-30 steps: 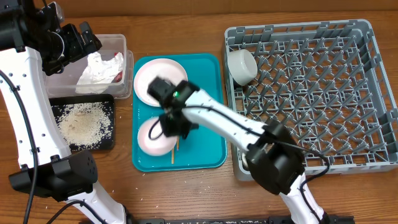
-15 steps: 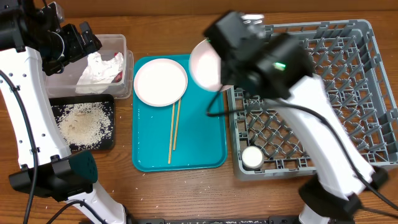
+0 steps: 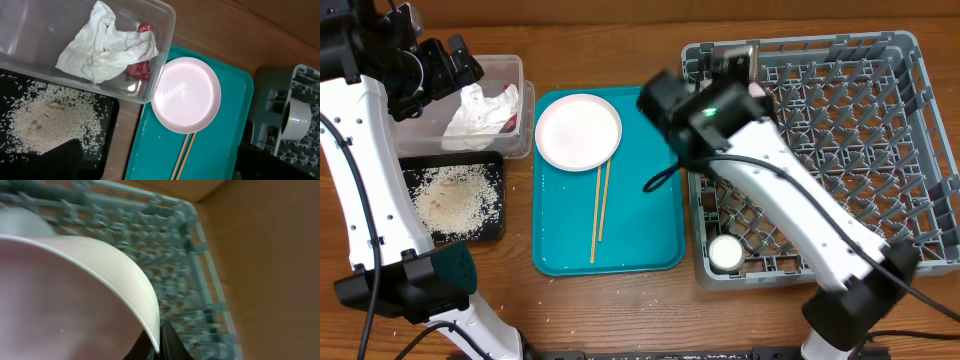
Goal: Sort waste into correct bins and load items into the dishwasher
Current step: 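Grasp the pink-white bowl with right gripper and place it in the rack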
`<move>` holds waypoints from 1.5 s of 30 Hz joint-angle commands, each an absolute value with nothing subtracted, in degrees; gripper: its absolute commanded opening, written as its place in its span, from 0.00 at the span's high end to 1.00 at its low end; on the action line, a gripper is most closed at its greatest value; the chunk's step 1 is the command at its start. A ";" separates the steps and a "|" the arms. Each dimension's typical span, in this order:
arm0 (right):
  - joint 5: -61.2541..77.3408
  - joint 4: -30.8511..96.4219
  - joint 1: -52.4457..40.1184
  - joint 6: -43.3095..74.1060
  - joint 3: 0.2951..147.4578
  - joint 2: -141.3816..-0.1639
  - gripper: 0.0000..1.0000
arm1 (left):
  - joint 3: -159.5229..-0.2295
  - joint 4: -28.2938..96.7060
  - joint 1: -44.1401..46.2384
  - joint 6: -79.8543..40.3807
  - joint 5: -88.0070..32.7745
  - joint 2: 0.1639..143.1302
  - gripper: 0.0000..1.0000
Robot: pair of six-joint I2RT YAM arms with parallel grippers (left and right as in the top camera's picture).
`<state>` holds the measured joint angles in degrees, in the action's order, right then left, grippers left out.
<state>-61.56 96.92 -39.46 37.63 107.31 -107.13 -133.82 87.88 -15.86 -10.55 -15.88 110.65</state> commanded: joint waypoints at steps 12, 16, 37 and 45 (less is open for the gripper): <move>-75.77 79.83 -39.44 38.79 85.60 -106.63 0.96 | -134.41 87.81 -15.11 -9.65 -16.12 110.34 0.00; -79.50 75.81 -39.44 37.06 83.20 -106.74 0.96 | -134.41 87.83 -15.00 -9.65 -16.12 110.34 0.00; -67.29 74.22 -40.80 37.04 80.68 -106.74 0.96 | -134.41 87.83 -14.96 -9.63 -16.12 110.34 0.00; -64.38 77.47 -43.07 37.08 80.77 -106.72 0.82 | -134.41 87.81 -14.96 -9.65 -16.12 110.34 0.00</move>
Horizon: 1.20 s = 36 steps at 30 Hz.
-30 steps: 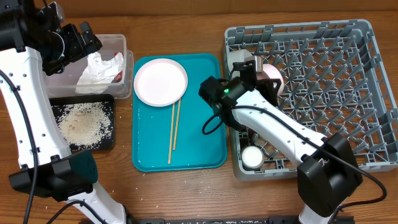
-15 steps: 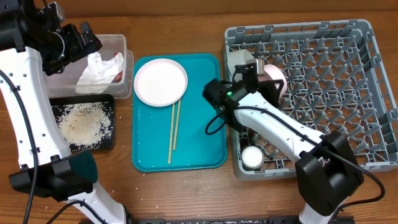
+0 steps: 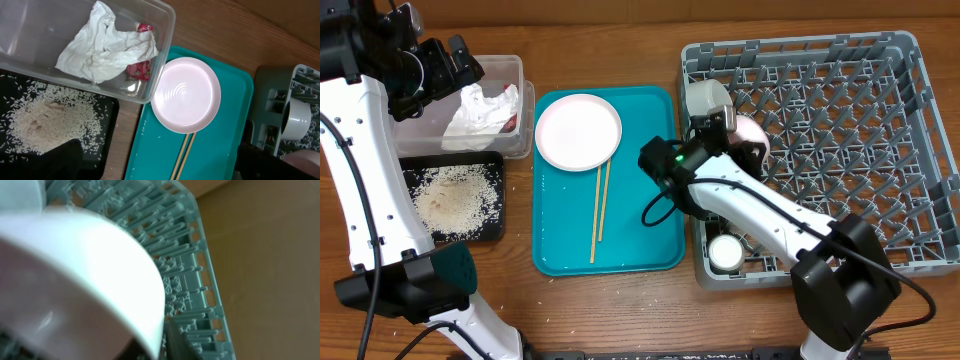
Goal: Sort waste into correct bins and load items into the dishwasher
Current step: 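Grasp the pink-white bowl with right gripper and place it in the rack, then reach right gripper to the white plate and grasp its rim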
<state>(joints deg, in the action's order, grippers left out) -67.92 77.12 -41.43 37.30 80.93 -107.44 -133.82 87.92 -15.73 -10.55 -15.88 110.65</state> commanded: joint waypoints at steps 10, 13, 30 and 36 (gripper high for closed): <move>-56.12 80.27 -48.36 37.50 91.83 -106.72 0.26 | -134.41 87.81 -14.96 -9.65 -16.12 110.34 0.00; -49.67 81.14 -48.12 37.45 96.66 -106.72 0.21 | -134.41 87.81 -14.96 -9.65 -16.12 110.34 0.00; -3.88 45.06 -39.22 31.07 101.34 -113.14 0.28 | -134.41 87.81 -14.96 -9.65 -16.12 110.34 0.00; -2.28 39.24 -39.13 32.69 101.36 -121.49 0.33 | -134.41 87.81 -14.96 -9.63 -16.12 110.34 0.00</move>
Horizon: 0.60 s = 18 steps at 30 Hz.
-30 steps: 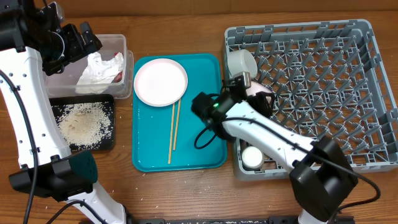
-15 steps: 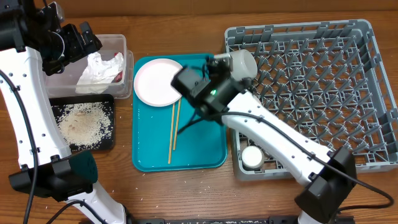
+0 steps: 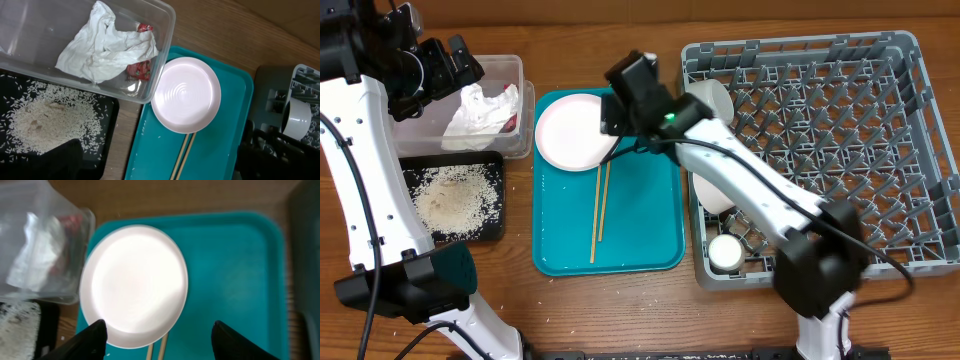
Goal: Sort waste into correct bins and load items into the dishwasher
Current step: 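Reach right gripper to the white plate and grasp its rim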
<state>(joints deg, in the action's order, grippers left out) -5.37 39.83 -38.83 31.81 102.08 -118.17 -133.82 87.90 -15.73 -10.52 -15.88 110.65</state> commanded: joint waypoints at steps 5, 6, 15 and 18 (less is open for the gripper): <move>-2.42 37.17 -39.11 33.50 101.36 -126.76 0.35 | -134.41 87.83 -14.96 -9.65 -16.12 110.34 0.00; -2.42 36.84 -39.07 33.74 101.36 -127.50 0.35 | -134.41 87.81 -14.96 -9.65 -16.12 110.34 0.00; -0.89 35.00 -38.81 34.74 101.36 -131.74 0.57 | -134.41 87.81 -14.96 -9.63 -16.12 110.34 0.00; -0.75 34.98 -38.81 34.74 101.34 -131.94 0.66 | -134.41 87.81 -14.96 -9.65 -16.12 110.34 0.00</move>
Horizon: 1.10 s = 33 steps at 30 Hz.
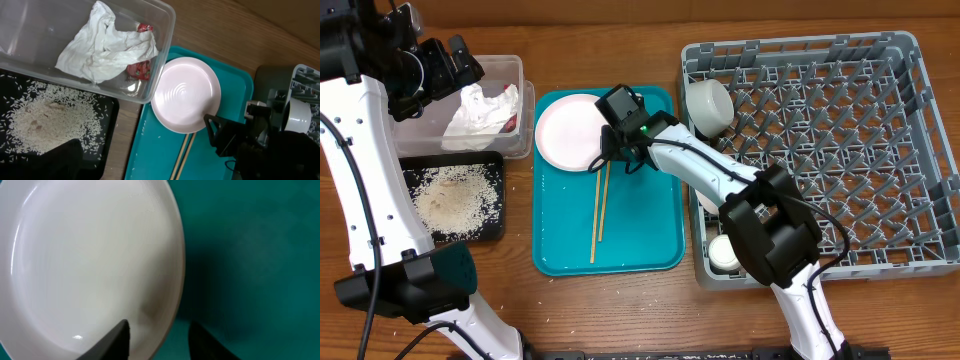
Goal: Sort waste into correct bins and load items into the dishwasher
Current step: 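Reach right gripper to the white plate and grasp its rim, then lift the white plate into the rack and stand it upright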
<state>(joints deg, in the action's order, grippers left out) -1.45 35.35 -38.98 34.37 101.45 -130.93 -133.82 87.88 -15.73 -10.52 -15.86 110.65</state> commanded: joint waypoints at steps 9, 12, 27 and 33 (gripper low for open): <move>-0.91 35.24 -38.81 35.11 101.25 -132.79 0.83 | -134.41 87.81 -14.96 -9.65 -16.12 110.34 0.00; -1.39 35.62 -38.81 35.83 101.25 -132.79 0.88 | -134.41 87.81 -14.96 -9.65 -16.12 110.37 0.00; -1.37 40.38 -38.15 33.93 105.65 -130.78 0.96 | -134.41 87.81 -14.96 -9.65 -16.12 110.34 0.00; -2.09 44.86 -36.34 29.21 111.77 -124.22 0.96 | -134.41 87.81 -14.96 -9.65 -16.12 110.34 0.00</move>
